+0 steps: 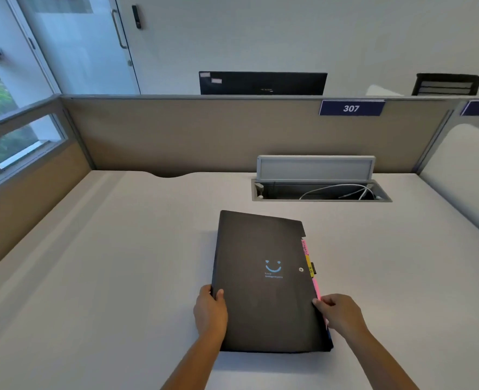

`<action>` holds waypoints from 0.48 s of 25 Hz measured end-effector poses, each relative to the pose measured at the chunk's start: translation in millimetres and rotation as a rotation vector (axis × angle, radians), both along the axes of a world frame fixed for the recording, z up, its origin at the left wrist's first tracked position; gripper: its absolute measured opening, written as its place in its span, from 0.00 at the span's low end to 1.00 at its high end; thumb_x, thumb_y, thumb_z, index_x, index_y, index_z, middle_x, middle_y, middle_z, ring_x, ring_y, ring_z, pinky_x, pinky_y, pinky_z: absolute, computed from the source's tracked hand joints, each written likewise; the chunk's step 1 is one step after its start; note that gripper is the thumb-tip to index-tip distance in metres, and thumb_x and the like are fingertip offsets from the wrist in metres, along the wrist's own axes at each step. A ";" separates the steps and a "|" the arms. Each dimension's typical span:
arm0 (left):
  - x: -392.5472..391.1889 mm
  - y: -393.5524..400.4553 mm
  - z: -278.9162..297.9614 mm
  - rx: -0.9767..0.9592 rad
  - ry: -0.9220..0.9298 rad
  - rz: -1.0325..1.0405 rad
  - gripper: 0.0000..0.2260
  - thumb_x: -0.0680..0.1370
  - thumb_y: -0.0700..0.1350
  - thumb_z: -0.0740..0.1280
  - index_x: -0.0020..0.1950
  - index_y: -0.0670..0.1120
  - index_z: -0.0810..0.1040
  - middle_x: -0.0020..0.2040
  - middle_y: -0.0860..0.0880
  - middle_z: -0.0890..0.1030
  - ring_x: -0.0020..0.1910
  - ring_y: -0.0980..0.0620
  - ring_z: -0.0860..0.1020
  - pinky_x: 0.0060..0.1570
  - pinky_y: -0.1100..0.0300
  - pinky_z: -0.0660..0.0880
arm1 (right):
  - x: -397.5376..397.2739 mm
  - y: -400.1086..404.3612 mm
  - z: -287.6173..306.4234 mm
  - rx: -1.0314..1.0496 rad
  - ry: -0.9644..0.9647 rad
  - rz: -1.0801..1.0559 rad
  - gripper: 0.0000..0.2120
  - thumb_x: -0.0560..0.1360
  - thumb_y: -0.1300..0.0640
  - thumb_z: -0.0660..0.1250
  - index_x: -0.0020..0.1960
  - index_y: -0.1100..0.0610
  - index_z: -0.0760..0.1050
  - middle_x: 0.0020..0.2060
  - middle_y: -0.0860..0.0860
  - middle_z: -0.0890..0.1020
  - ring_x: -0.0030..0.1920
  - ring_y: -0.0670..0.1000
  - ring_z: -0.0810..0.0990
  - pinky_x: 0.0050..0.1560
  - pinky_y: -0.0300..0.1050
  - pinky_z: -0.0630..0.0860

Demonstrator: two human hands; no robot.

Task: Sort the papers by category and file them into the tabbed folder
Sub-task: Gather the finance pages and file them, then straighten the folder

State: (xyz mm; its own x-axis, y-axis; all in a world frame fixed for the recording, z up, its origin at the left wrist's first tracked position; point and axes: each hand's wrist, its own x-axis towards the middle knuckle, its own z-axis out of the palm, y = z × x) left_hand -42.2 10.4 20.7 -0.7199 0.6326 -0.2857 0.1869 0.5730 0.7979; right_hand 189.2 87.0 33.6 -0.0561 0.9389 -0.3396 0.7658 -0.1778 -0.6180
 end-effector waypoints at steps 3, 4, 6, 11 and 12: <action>23.8 7.9 -12.2 -0.038 -0.009 -0.045 0.17 0.79 0.45 0.59 0.67 0.39 0.68 0.63 0.40 0.76 0.61 0.41 0.75 0.62 0.48 0.72 | 26.6 0.1 -5.7 0.006 -0.025 -0.049 0.16 0.75 0.52 0.64 0.31 0.58 0.73 0.27 0.54 0.75 0.28 0.50 0.73 0.33 0.41 0.67; 28.4 9.4 -15.1 -0.044 -0.003 -0.058 0.17 0.79 0.44 0.59 0.67 0.39 0.69 0.63 0.40 0.76 0.61 0.41 0.75 0.61 0.48 0.72 | 32.1 0.3 -7.6 -0.002 -0.036 -0.060 0.17 0.75 0.51 0.64 0.31 0.58 0.73 0.27 0.54 0.75 0.28 0.50 0.73 0.32 0.41 0.67; 34.4 10.8 -17.7 -0.039 0.054 -0.088 0.17 0.79 0.45 0.60 0.66 0.40 0.69 0.63 0.40 0.76 0.60 0.42 0.75 0.61 0.49 0.72 | 41.1 1.3 -13.6 -0.036 -0.085 -0.044 0.19 0.75 0.50 0.63 0.28 0.57 0.72 0.25 0.51 0.75 0.28 0.48 0.73 0.31 0.39 0.66; 29.4 -0.8 -26.4 -0.072 0.427 -0.230 0.21 0.78 0.51 0.60 0.69 0.46 0.66 0.67 0.46 0.72 0.66 0.45 0.70 0.64 0.49 0.68 | 49.7 8.9 -10.2 0.118 -0.051 -0.124 0.06 0.76 0.55 0.64 0.51 0.55 0.74 0.43 0.51 0.80 0.41 0.48 0.76 0.41 0.37 0.69; 28.0 -5.4 -31.4 -0.069 0.510 -0.302 0.22 0.78 0.53 0.58 0.70 0.48 0.65 0.68 0.47 0.71 0.68 0.45 0.68 0.65 0.49 0.67 | 49.5 14.9 -9.9 0.192 -0.038 -0.139 0.10 0.76 0.57 0.63 0.57 0.55 0.73 0.49 0.52 0.80 0.44 0.50 0.78 0.44 0.37 0.71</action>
